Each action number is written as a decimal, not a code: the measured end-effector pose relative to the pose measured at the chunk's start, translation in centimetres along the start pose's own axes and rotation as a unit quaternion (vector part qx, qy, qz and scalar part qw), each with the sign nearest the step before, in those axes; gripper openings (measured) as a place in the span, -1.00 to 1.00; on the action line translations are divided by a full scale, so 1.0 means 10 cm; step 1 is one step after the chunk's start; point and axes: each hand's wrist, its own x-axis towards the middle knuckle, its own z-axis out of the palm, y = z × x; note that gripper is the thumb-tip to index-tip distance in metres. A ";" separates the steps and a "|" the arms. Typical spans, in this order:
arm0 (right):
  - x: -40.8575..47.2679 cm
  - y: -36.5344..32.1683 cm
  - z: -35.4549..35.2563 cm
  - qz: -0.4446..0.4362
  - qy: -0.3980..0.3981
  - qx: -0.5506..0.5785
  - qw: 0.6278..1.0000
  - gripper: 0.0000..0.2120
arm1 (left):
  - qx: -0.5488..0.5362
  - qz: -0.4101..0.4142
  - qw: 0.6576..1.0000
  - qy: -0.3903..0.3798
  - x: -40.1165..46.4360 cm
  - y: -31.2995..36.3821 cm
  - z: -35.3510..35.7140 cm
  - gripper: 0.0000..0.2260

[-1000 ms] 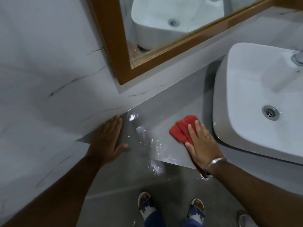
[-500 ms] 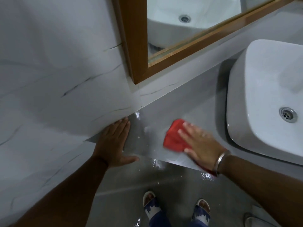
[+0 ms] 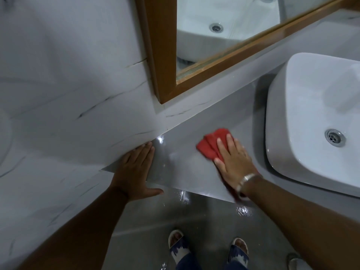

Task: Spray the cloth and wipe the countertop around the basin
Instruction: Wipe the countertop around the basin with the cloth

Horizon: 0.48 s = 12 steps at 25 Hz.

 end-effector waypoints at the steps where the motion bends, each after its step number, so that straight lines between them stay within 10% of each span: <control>1: 0.20 -0.25 -0.07 0.052 -0.011 0.022 0.998 -0.36 | 0.000 0.000 1.000 -0.001 0.01 0.00 0.00 0.15; 7: -0.49 -0.63 0.14 -0.277 -0.054 -0.045 0.958 -0.34 | 0.027 0.002 1.000 0.003 -0.01 -0.04 0.02 0.16; 12: 0.42 -0.55 -0.09 -0.060 -0.027 -0.024 0.998 -0.38 | 0.036 -0.012 0.999 0.017 0.01 -0.02 0.04 0.14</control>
